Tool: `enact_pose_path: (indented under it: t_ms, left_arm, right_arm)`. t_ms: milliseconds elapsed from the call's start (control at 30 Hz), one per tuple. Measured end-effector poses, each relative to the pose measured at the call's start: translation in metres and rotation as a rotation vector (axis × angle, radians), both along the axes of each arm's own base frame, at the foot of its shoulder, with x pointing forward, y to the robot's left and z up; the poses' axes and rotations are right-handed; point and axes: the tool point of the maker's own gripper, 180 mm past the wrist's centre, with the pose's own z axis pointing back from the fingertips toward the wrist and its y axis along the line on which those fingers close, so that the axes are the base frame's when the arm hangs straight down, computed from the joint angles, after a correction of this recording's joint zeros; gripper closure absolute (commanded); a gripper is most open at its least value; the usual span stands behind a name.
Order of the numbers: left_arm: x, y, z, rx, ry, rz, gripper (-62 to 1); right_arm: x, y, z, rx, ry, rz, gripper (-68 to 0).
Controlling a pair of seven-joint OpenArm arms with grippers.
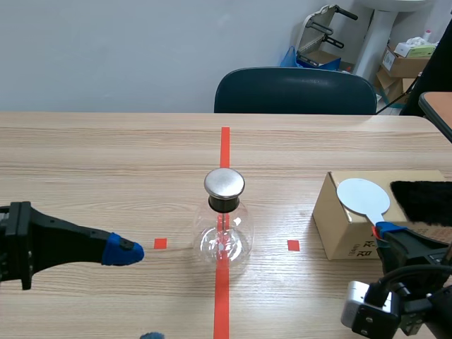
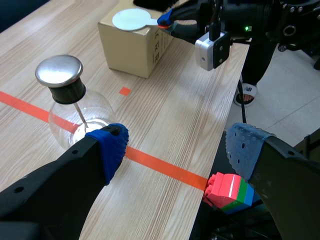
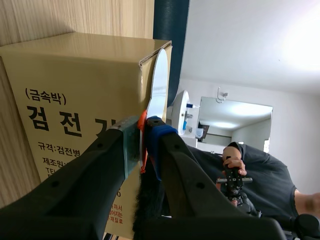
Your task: Do the electroscope experiment
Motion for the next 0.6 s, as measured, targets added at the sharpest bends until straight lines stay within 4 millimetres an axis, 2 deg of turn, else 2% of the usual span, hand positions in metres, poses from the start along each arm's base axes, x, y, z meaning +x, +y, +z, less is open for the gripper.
enact_pose_path:
  t_ms: [600]
  left_arm:
    - [0.0013, -0.0027, 0.0107, -0.057, -0.025, 0.000, -43.7]
  right_arm:
    - [0.0000, 0.0001, 0.0000, 0.000, 0.000, 0.000, -0.8]
